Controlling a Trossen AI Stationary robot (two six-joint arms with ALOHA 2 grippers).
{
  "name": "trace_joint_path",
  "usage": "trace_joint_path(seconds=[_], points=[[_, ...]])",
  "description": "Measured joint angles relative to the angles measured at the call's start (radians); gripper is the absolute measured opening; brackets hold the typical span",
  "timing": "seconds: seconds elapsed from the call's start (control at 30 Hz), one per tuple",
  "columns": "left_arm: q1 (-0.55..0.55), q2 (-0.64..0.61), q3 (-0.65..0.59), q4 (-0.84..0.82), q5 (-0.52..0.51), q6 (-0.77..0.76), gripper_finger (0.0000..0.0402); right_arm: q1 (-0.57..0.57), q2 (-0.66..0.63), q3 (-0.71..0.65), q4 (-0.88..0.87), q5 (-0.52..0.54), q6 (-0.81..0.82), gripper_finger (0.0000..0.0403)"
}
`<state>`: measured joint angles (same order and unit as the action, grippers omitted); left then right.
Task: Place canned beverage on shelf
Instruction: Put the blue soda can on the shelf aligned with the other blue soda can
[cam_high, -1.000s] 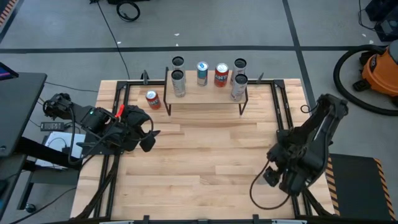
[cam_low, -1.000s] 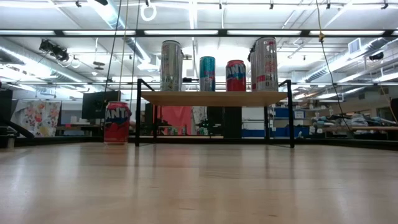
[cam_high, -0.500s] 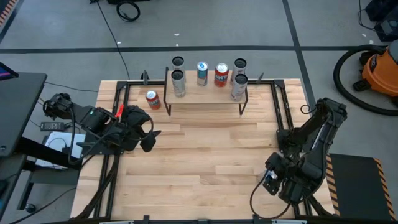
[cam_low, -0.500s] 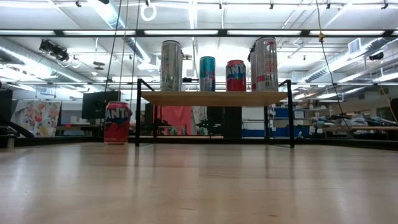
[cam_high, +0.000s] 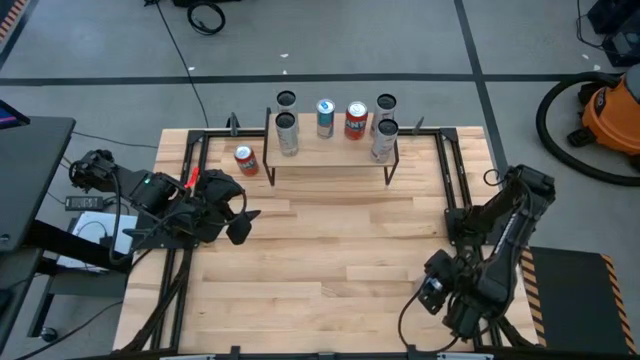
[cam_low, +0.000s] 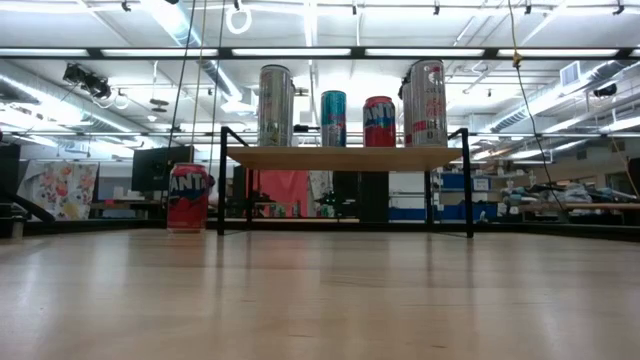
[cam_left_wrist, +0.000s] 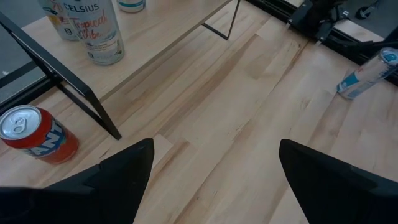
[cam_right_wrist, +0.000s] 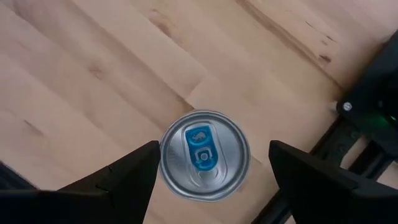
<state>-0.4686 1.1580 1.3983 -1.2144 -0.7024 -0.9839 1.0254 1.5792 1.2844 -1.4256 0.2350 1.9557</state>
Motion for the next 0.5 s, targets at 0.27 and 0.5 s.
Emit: trace_joint_path(seconds=[0.27, 0.5], points=[[0.000, 0.000, 0.000, 0.000, 0.000, 0.000, 0.0357, 0.030, -0.012, -0.018, 0.053, 0.055, 0.053, 0.0314], [0.000, 0.000, 0.000, 0.000, 0.000, 0.000, 0.0357, 0.041, -0.020, -0.020, 0.028, 0.056, 0.057, 0.0314]])
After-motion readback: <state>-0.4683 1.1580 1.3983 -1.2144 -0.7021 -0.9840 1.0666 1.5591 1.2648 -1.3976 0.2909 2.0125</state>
